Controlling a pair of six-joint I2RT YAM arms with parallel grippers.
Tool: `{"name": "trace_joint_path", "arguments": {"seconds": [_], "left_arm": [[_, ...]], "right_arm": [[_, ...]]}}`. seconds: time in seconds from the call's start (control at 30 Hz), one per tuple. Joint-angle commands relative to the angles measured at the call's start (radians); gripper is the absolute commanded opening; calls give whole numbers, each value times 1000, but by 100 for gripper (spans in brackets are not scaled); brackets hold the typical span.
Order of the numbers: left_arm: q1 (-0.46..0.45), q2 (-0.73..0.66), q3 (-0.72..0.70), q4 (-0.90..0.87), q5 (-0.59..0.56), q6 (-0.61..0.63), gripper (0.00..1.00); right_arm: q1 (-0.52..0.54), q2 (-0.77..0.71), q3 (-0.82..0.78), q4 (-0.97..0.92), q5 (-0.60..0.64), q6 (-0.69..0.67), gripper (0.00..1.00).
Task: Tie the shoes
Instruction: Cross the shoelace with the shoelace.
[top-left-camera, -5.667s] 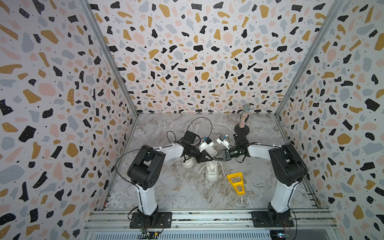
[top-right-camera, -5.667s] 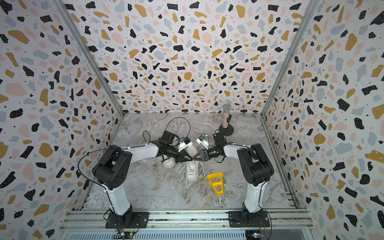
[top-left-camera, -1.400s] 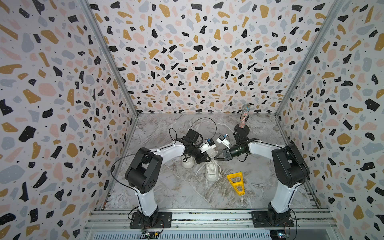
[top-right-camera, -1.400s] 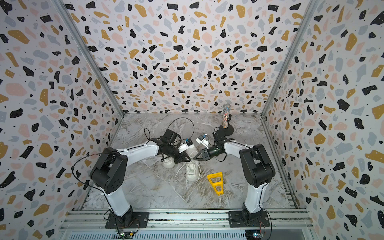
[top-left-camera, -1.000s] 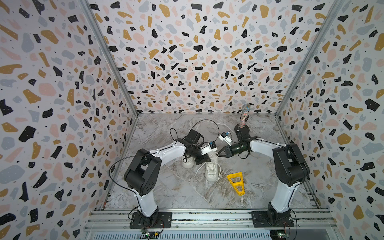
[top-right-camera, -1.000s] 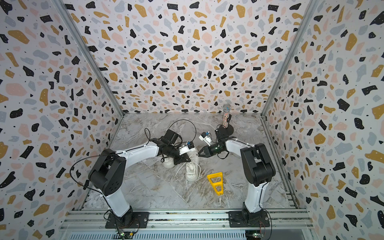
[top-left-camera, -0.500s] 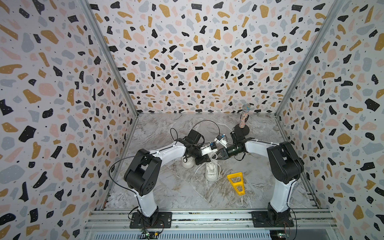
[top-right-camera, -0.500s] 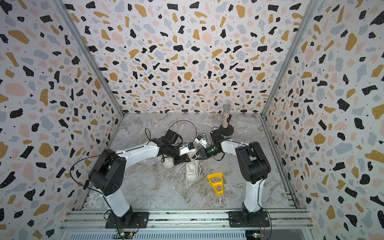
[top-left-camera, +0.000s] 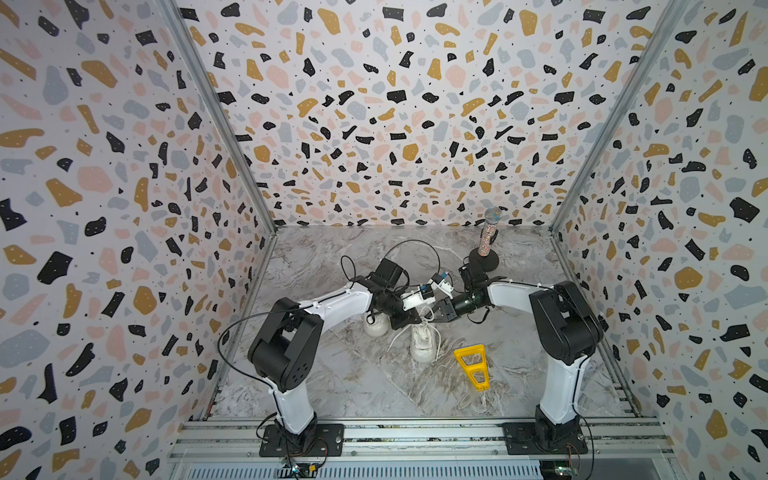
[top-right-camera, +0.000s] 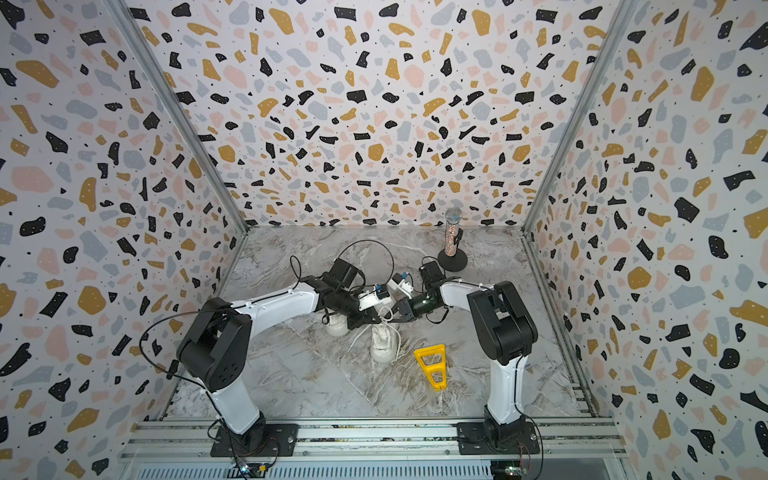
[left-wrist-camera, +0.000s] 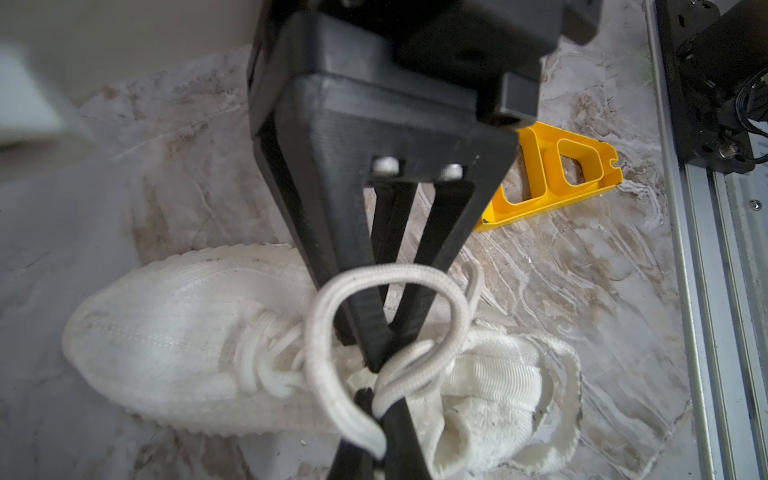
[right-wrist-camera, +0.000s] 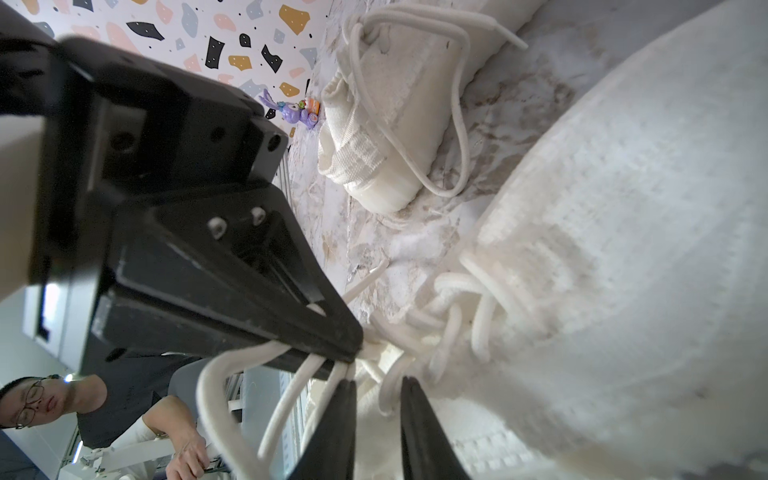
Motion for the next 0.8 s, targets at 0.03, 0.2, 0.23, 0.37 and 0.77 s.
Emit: {"name": "trace_joint_path", "arguments": {"seconds": [0.03,0.2,0.23,0.37,0.77], "left_arm": [[-3,-32,24,-10,-14,11,0],[-4,-30,23,-10,-10,10,0],[-4,-30,23,-10,-9,9,0],[-6,-34,23,-10,-10,12,0],[-6,-42,17,-10,-15,-2,0]], "right_arm": [[12,-4,15,5,-50,16,27],[13,5,18,9,-45,26,28],[13,8,22,7,-40,29,28],[13,17,33,8,-45,39,30],[30,28,45,-30,-100,-5,32]]}}
